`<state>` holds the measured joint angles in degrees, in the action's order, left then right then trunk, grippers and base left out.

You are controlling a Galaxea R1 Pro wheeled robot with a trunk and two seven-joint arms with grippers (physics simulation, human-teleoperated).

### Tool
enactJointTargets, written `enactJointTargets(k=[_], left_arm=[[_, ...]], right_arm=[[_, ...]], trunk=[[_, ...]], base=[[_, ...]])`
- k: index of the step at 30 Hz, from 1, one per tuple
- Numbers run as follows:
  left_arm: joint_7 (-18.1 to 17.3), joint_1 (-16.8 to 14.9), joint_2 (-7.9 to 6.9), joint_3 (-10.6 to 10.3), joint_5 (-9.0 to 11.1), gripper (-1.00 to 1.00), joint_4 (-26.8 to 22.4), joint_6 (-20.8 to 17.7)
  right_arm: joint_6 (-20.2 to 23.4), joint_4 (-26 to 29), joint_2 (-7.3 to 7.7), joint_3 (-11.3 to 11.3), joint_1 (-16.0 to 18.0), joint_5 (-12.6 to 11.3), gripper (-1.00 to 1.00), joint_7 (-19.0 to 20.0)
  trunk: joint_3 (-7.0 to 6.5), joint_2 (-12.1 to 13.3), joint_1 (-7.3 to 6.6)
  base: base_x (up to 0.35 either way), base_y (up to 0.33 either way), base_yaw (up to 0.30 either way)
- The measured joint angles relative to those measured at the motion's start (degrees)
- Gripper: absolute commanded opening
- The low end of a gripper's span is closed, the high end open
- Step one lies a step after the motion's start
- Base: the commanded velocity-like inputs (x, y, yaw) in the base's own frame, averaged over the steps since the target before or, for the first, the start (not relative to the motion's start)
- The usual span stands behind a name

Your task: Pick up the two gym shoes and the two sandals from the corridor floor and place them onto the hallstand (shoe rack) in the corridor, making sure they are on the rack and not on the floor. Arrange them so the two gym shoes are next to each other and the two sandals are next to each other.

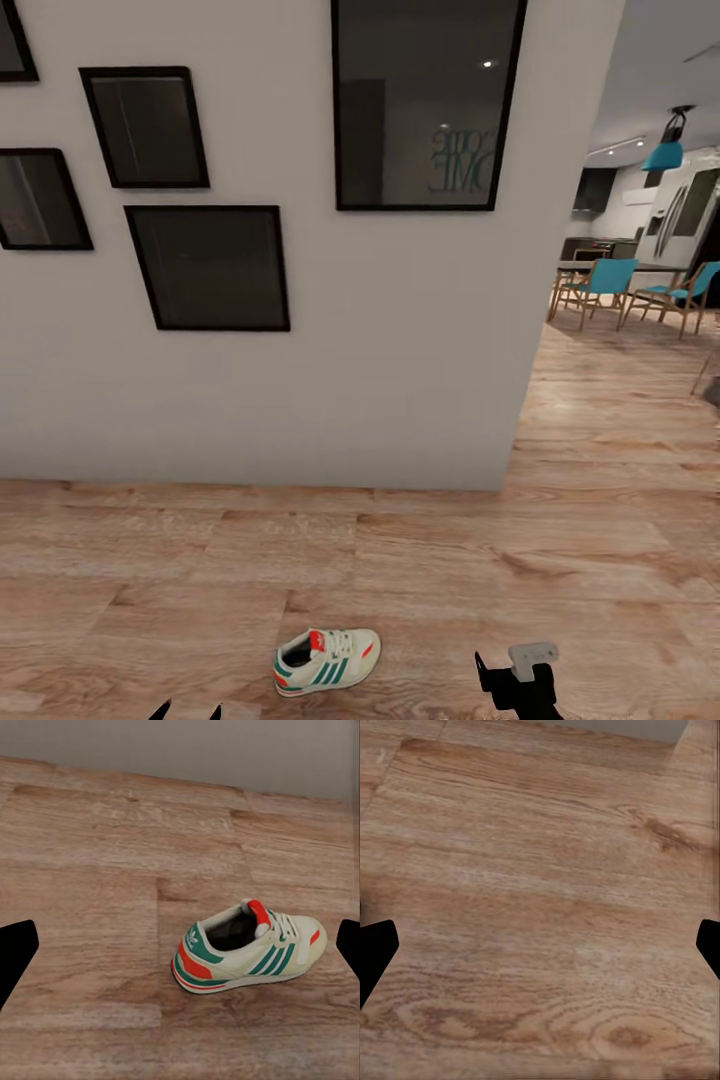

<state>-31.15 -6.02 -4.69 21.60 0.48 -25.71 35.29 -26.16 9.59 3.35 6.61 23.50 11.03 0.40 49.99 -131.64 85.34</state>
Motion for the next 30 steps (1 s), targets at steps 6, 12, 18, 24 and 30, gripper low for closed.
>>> enactJointTargets(k=[6,12,18,24,30], left_arm=[[0.01,0.0,0.0,-0.01,0.0,1.0,0.01,0.02],[0.03,0.0,0.0,-0.01,0.0,1.0,0.02,0.05],[0.0,0.0,0.0,-0.01,-0.01,1.0,0.02,0.06],[-0.01,0.0,0.0,-0.01,0.0,1.0,0.02,0.09],[0.01,0.0,0.0,-0.01,0.0,1.0,0.01,0.09]], right_arm=[[-0.01,-0.01,0.01,0.0,0.0,0.0,1.0,0.0],[-0.01,-0.02,0.01,0.0,0.0,0.0,1.0,0.0],[-0.01,-0.02,0.01,0.01,0.0,0.0,1.0,0.0],[-0.01,-0.01,0.01,0.01,0.0,0.0,1.0,0.0],[-0.01,-0.01,0.01,0.02,0.0,0.0,1.0,0.0]], trunk=[[-0.19,0.0,0.0],[-0.38,0.0,0.0],[-0.58,0.0,0.0],[-0.78,0.0,0.0],[-0.95,0.0,0.0]], base=[[0.0,0.06,-0.239],[0.0,0.016,-0.244],[0.0,0.004,-0.245],[0.0,0.001,-0.245],[0.0,0.0,-0.219]])
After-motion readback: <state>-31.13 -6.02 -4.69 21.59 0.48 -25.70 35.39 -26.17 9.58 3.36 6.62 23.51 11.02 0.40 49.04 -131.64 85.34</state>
